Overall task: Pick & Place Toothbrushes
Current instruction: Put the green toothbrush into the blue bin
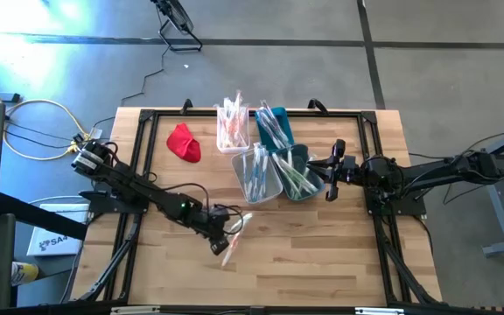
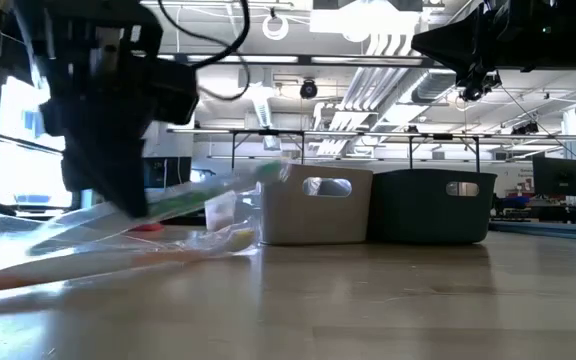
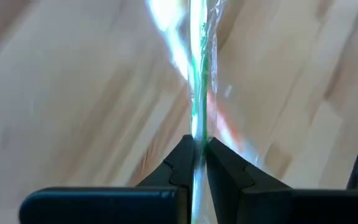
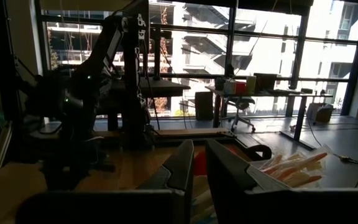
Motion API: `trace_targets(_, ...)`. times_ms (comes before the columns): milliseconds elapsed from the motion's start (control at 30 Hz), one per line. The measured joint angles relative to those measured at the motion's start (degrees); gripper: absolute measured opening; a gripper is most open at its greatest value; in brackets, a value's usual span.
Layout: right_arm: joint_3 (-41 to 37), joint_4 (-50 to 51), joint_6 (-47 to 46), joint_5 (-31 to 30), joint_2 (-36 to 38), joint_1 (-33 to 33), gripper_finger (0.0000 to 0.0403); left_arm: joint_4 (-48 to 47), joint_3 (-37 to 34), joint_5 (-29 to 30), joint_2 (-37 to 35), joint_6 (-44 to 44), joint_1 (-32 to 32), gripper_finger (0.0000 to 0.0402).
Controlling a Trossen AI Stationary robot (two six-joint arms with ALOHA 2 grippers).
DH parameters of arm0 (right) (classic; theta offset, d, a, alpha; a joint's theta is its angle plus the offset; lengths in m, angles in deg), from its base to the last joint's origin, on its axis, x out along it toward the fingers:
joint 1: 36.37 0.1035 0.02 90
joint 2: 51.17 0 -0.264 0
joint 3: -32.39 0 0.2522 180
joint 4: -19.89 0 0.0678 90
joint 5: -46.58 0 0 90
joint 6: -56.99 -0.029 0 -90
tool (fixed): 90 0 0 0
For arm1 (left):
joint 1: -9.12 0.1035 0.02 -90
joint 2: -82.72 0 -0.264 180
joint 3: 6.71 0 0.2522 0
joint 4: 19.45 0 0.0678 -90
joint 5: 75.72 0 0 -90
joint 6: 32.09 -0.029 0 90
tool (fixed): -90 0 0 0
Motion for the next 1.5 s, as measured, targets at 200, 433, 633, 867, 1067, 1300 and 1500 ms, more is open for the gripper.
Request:
trace_targets(200,0.00,0.02,-0.04,0.00,0.00,-0.02,0.0035,9.33,0.04,3.68,0.00,-11.58,0.01,0.0026)
trace_targets(433,0.00,0.02,-0.51,0.00,0.00,0.00,0.0035,22.28,0.09,12.09,-0.04,-25.22,0.04,0.0026)
trace_targets(633,0.00,0.04,-5.27,0.39,0.00,-0.01,0.0035,30.97,0.13,18.06,-0.11,-34.63,2.02,0.0026)
trace_targets(867,0.00,0.17,-6.05,11.06,0.00,0.00,0.0035,36.74,0.17,18.48,-0.13,-39.32,8.62,0.0026)
trace_targets(1067,0.00,-0.22,-3.38,15.73,0.00,0.00,0.0035,40.42,0.17,14.22,-0.13,-39.99,13.26,0.0026)
trace_targets(1300,0.00,-3.80,-3.06,8.71,-4.05,-0.02,0.0041,46.15,0.17,9.19,-0.13,-44.99,15.14,0.0026)
trace_targets(1500,0.00,-15.39,-2.84,11.13,-13.15,-0.02,0.0097,46.31,0.19,9.12,-0.13,-46.44,15.03,0.0026)
